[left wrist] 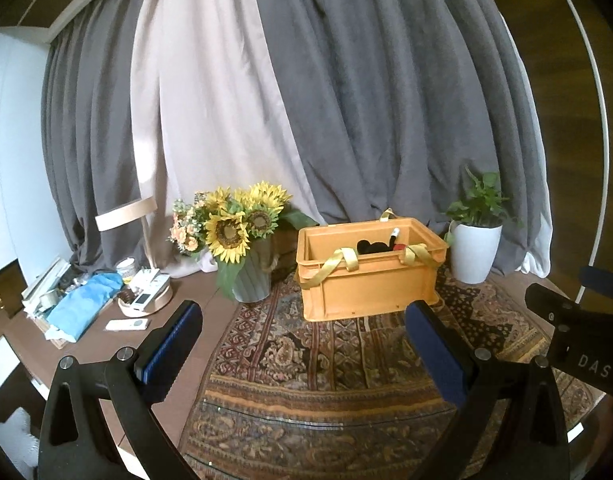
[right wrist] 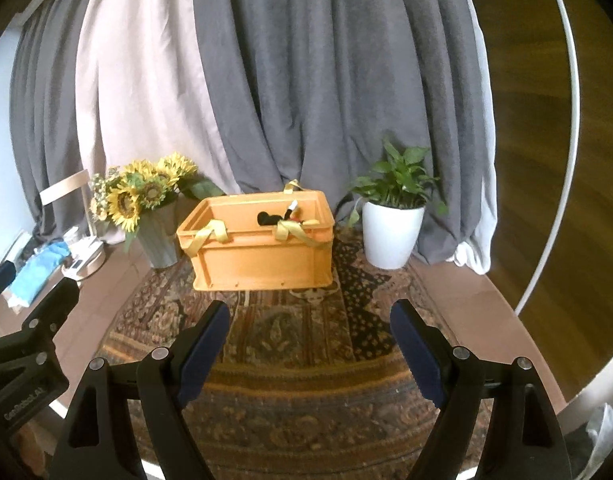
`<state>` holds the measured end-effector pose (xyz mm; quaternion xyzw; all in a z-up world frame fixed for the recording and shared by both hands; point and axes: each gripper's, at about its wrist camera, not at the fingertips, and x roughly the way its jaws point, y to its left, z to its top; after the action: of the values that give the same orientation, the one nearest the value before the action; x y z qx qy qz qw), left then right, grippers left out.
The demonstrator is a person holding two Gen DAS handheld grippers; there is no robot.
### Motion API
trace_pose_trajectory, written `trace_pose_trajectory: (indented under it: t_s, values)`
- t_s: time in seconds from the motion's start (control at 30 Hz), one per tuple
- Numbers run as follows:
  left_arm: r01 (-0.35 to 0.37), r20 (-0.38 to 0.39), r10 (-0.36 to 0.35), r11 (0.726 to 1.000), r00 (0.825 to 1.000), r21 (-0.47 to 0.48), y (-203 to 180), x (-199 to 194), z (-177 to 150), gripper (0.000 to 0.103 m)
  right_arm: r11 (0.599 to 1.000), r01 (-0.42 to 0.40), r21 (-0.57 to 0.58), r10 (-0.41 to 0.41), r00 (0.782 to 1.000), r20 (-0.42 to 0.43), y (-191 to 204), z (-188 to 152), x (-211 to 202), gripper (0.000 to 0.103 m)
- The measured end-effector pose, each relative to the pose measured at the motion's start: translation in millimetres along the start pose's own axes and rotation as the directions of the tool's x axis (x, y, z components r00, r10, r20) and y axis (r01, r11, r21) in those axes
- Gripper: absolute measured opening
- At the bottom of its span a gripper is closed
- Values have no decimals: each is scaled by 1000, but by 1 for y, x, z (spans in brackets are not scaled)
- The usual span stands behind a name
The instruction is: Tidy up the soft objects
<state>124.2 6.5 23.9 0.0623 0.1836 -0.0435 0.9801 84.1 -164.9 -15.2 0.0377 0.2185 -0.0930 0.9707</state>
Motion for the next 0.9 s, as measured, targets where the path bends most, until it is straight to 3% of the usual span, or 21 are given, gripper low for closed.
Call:
trace_pose_trajectory:
  t_s: [0.37, 0.9]
  values:
    - [5, 12, -5, 1000, 1000, -5, -13, -52, -16, 103, 1000, -12, 7, 12, 1000, 15, -14, -25, -46, 83]
    - [21, 26, -21, 1000, 999, 6, -24, -87, -25, 103, 1000, 4, 14, -4, 999, 33, -26, -43, -81, 83]
